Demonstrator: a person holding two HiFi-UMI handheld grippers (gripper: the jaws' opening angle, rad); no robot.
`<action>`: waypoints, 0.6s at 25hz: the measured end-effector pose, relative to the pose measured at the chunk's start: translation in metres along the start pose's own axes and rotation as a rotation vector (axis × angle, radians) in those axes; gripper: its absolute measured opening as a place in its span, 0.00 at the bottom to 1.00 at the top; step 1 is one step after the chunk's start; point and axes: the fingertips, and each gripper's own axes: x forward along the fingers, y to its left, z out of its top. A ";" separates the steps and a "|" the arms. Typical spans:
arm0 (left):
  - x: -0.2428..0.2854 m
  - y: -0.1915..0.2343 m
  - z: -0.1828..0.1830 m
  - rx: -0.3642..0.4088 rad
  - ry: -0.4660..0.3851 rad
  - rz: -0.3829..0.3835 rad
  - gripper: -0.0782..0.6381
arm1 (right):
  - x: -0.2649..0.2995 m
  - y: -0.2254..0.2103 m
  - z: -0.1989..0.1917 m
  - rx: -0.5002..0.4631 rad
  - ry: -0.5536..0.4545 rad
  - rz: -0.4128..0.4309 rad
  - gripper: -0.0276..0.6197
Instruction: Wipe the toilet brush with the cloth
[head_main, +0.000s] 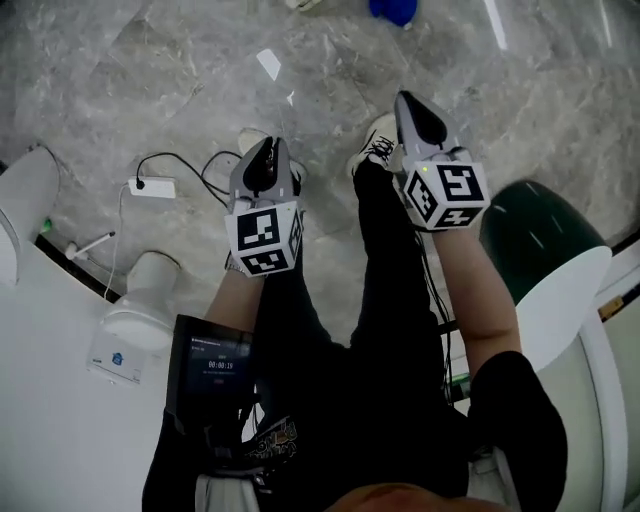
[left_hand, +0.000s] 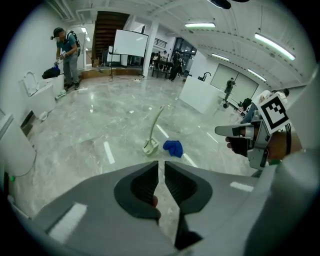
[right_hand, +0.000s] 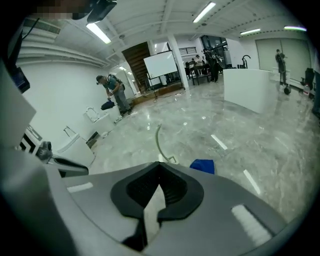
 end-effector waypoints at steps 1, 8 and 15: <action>-0.020 -0.005 0.007 0.014 0.000 -0.002 0.18 | -0.017 0.010 0.012 0.009 -0.005 0.007 0.05; -0.175 -0.082 0.111 0.045 -0.054 -0.041 0.16 | -0.177 0.078 0.132 -0.005 -0.050 0.004 0.05; -0.274 -0.101 0.293 -0.004 -0.425 0.037 0.15 | -0.258 0.110 0.294 -0.087 -0.294 0.002 0.05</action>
